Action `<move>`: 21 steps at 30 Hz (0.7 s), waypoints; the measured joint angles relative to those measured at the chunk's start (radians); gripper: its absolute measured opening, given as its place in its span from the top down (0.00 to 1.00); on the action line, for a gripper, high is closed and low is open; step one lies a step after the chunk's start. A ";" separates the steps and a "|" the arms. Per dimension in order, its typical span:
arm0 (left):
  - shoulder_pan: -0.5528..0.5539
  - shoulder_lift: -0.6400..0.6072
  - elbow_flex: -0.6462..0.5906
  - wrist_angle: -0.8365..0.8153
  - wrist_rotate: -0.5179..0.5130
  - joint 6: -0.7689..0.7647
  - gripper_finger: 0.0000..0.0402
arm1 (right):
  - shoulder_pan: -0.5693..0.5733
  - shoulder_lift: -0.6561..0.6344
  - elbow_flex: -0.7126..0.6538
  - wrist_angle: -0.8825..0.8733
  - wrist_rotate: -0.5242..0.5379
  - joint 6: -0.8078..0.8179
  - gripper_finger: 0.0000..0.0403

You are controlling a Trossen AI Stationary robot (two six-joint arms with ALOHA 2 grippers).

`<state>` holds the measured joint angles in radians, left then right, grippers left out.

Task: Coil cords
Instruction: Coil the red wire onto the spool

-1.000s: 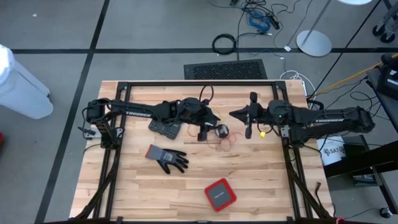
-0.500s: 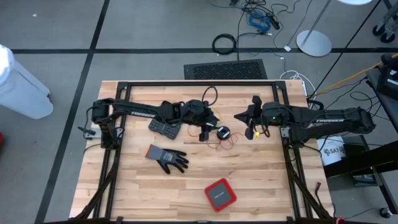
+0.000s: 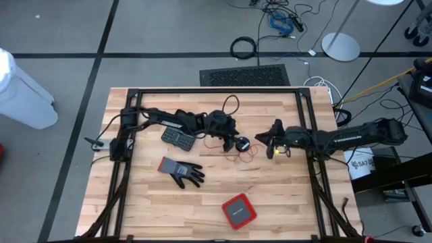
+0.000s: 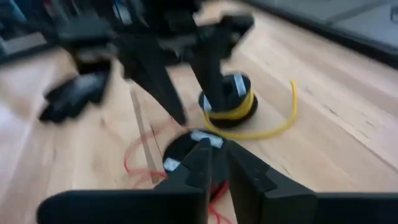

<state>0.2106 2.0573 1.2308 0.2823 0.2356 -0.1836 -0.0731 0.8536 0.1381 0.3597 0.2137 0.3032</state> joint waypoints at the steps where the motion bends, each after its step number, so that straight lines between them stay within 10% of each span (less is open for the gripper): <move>1: 0.009 0.005 0.000 0.001 0.000 -0.023 0.53 | 0.000 0.000 -0.035 0.082 0.001 0.004 0.89; 4: 0.029 0.024 0.000 0.020 0.027 -0.086 0.53 | 0.000 0.000 -0.121 0.282 0.002 0.019 0.85; 21: 0.000 0.042 0.000 0.049 0.130 -0.203 0.53 | -0.005 0.078 -0.082 0.228 -0.051 0.183 0.79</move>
<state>0.2107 2.0991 1.2312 0.3310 0.3660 -0.3870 -0.0777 0.9313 0.0560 0.5878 0.1622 0.4866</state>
